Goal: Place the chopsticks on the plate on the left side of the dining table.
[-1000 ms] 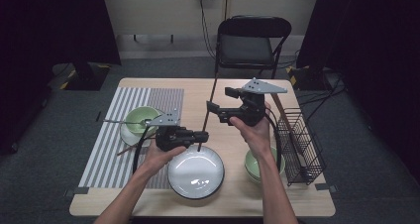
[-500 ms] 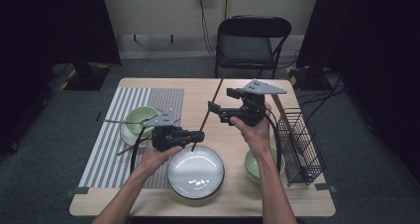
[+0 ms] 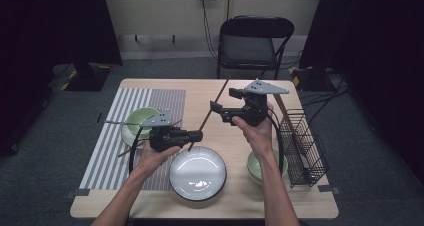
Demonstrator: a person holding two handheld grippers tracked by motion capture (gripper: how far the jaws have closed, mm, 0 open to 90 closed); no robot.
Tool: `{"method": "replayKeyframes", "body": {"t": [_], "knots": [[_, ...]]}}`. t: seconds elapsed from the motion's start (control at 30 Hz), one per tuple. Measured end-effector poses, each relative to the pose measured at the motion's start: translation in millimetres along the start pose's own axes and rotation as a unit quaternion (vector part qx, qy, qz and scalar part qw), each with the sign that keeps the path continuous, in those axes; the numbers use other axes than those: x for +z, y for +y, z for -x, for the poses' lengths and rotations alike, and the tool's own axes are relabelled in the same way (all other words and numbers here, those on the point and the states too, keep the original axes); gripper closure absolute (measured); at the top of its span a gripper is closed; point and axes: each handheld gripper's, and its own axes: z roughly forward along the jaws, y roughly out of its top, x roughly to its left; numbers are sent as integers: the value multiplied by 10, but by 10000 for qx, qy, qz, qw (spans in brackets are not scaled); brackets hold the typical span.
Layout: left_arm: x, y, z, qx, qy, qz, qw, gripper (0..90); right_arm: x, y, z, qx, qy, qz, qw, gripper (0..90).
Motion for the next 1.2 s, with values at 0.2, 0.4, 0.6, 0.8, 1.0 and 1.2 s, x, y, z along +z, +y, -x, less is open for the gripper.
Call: {"method": "replayKeyframes", "body": {"t": [0.2,0.4,0.6,0.8,1.0,1.2], "knots": [[-27,5,0,-12,36,38,10000,840,1,-10,17,25,-25,-11,10000,150],[-50,6,-9,-14,76,78,9999,840,-5,-18,40,25,-65,-42,10000,150],[-55,-1,-15,-24,85,100,9999,840,-13,-31,61,55,-109,-34,9999,151],[-55,0,-16,-39,63,145,9999,840,-19,-51,70,67,-132,-38,9999,151],[-81,7,-16,-44,96,136,9999,840,-18,-56,73,79,-145,-34,9999,152],[-94,10,-21,-43,82,163,9998,840,-25,-75,86,75,-175,-28,9998,154]]}}
